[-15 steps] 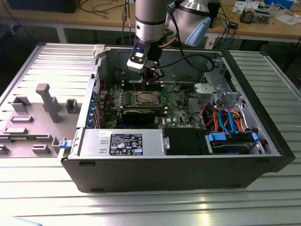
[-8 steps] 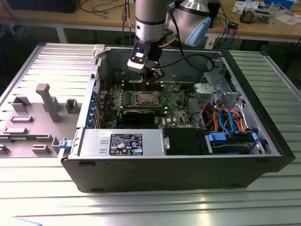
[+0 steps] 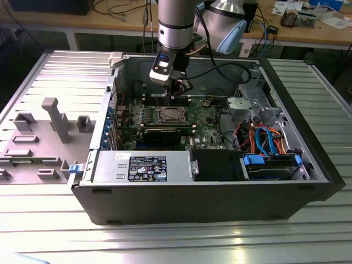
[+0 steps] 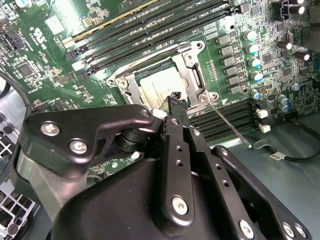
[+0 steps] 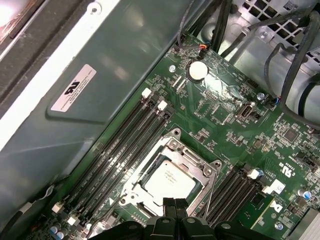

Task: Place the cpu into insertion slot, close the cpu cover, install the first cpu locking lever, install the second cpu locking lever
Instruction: 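Install the first cpu locking lever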

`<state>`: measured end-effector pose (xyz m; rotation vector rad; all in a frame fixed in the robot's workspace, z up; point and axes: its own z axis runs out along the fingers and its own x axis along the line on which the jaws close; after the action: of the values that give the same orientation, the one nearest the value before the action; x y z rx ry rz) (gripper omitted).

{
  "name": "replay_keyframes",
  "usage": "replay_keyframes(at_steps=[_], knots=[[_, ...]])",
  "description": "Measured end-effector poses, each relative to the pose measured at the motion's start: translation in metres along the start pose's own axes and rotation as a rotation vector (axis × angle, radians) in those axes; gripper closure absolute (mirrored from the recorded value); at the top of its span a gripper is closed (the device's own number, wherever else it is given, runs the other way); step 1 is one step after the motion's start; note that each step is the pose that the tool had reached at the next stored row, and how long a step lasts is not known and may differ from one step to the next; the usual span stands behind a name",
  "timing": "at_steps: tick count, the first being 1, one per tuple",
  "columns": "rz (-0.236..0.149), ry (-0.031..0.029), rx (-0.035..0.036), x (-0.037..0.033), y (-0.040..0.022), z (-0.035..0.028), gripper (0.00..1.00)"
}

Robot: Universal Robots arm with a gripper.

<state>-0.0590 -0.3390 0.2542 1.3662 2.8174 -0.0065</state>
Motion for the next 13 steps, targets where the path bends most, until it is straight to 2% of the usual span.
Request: replay_keyframes(at_steps=[13], knots=[[-0.038,0.0007,-0.0009,0.0,0.0,0.0,0.89]])
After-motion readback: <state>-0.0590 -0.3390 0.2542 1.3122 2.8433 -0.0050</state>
